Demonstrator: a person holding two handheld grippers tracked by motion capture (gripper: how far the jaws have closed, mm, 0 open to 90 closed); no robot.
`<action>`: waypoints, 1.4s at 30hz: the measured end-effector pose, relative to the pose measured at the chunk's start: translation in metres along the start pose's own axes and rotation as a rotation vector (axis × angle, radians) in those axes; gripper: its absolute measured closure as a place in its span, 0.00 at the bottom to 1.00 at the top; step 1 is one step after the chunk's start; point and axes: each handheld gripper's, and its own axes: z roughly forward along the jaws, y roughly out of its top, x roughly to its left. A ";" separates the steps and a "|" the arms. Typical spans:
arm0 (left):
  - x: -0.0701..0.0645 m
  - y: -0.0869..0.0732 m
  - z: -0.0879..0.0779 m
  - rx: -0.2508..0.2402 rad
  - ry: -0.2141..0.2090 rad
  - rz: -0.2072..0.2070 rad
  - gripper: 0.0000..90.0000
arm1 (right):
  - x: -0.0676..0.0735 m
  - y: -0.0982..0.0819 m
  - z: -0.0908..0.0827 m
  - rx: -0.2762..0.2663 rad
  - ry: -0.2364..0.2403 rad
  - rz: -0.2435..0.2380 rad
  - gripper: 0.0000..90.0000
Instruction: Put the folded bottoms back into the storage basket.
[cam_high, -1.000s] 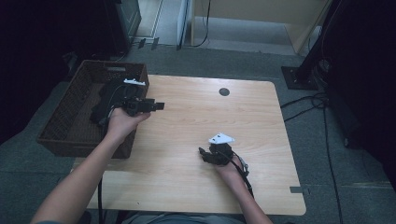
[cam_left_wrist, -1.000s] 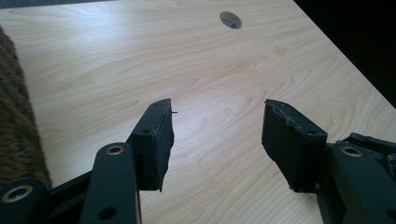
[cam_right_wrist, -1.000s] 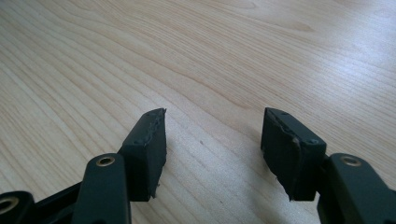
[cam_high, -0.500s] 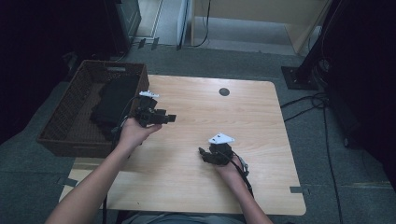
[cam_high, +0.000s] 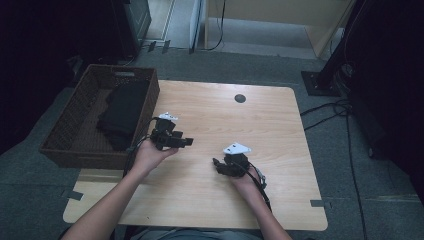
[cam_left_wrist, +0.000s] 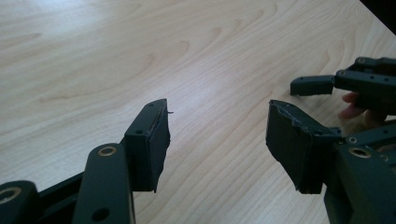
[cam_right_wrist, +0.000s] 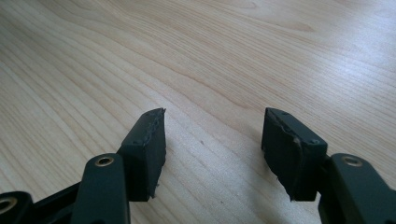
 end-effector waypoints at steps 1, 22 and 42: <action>0.000 -0.003 0.002 -0.001 -0.004 -0.003 0.44 | 0.000 0.000 0.000 0.000 -0.001 0.001 0.45; -0.011 -0.039 0.033 0.050 0.018 0.068 0.43 | 0.000 0.000 0.000 0.003 -0.002 -0.001 0.45; -0.020 -0.056 0.047 -0.075 0.059 0.220 0.39 | 0.002 0.001 0.002 -0.001 -0.004 -0.004 0.45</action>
